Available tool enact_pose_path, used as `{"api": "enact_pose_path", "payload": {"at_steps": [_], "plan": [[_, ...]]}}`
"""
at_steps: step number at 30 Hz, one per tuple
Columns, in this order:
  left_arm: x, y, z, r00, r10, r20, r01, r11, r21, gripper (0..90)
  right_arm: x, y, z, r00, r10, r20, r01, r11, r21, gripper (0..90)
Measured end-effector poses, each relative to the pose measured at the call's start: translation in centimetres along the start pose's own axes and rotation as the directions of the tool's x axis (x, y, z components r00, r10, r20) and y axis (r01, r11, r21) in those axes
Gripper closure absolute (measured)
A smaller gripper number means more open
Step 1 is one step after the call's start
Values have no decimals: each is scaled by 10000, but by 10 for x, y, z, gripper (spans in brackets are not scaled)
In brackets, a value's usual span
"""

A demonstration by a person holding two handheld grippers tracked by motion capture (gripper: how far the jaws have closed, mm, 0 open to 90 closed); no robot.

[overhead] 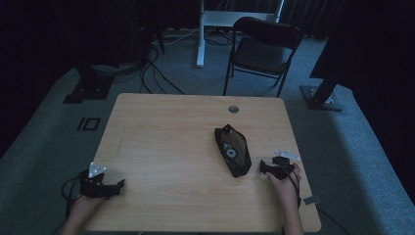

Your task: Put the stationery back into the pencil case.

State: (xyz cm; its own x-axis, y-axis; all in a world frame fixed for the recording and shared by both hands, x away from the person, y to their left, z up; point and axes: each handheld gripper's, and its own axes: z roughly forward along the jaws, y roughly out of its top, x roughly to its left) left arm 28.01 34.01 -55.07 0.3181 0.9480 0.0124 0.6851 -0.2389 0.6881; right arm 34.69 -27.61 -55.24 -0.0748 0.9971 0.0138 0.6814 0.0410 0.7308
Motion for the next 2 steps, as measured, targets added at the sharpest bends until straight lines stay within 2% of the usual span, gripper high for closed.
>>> {"api": "enact_pose_path", "payload": {"at_steps": [2], "plan": [[0, 0, 0, 10000, -4, 0, 4, 10000, 1, 0, 0, 0, 0, 10000, -45, -53, 46, 10000, 38, 137]]}}
